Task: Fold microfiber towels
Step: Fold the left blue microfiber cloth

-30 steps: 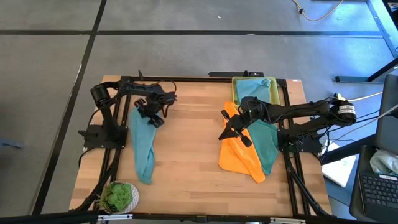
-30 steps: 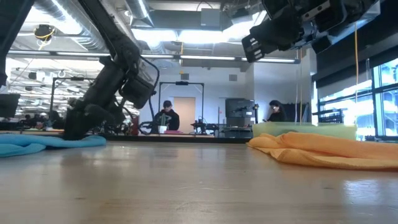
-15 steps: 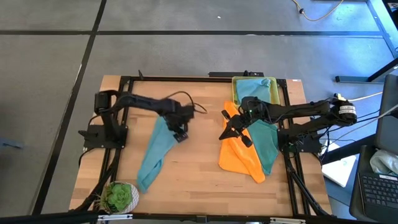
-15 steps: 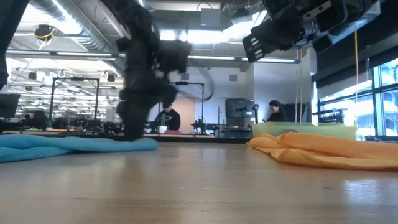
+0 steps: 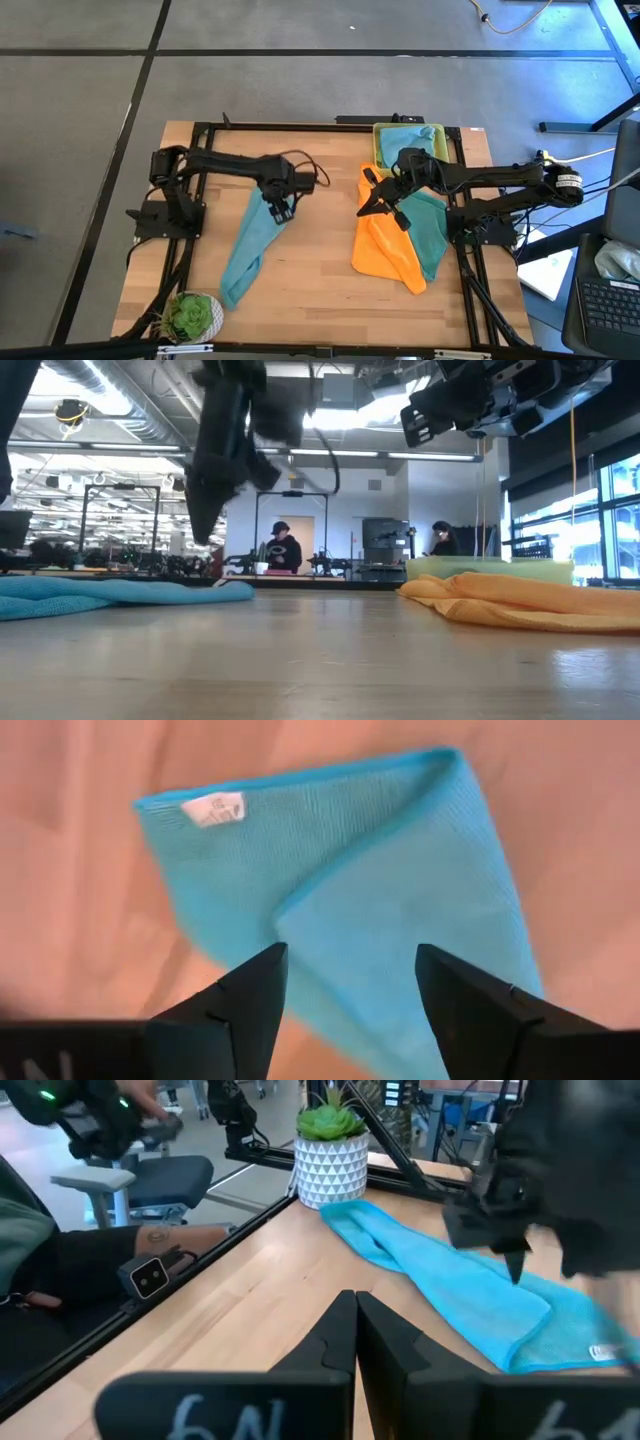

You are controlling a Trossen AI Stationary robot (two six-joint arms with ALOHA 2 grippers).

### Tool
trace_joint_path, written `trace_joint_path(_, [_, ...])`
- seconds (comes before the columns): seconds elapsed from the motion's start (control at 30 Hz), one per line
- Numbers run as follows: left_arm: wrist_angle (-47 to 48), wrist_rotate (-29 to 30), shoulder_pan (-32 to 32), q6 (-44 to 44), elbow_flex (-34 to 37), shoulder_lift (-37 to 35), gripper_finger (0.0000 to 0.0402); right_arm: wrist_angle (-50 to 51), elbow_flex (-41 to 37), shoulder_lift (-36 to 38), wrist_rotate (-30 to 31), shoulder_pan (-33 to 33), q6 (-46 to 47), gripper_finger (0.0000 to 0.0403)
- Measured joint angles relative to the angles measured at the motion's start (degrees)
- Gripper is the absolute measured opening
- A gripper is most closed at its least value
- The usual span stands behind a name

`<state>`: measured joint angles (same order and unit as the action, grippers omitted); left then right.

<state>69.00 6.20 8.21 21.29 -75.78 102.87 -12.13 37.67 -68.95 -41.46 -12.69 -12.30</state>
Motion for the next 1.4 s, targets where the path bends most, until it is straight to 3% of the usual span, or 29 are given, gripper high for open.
trace_joint_path(0.3, [-1.67, -5.59, 12.68, -3.37, 7.57, 1.05, 0.0215, 2.31, -0.45, 0.0, 1.32, 0.0, -0.32, 0.0012])
trace_joint_path(0.53, [-7.5, -12.37, 16.36, -6.58, 11.26, 1.05, 0.0215, 2.98, -0.5, 0.0, 1.41, -0.28, -1.72, 0.0012])
trace_joint_path(0.67, [-10.52, -15.54, 17.03, -6.64, 12.65, 1.03, 0.0215, 3.11, -0.5, 0.0, 1.43, -0.28, -2.77, 0.0012])
trace_joint_path(0.97, [-11.36, -14.64, 17.02, -6.61, 12.74, 1.03, 0.0215, 3.05, -0.55, 0.0, 1.43, -0.28, -3.22, 0.0012])
trace_joint_path(1.17, [-11.33, -20.75, 15.68, -5.09, 12.74, 1.03, 0.0215, 3.05, -0.55, 0.0, 1.43, -0.3, -3.23, 0.0012])
trace_joint_path(1.4, [-11.51, -14.68, 14.98, -5.39, 12.77, 1.8, 0.0215, 3.05, -0.55, 0.0, 1.43, -0.33, -3.1, 0.0012])
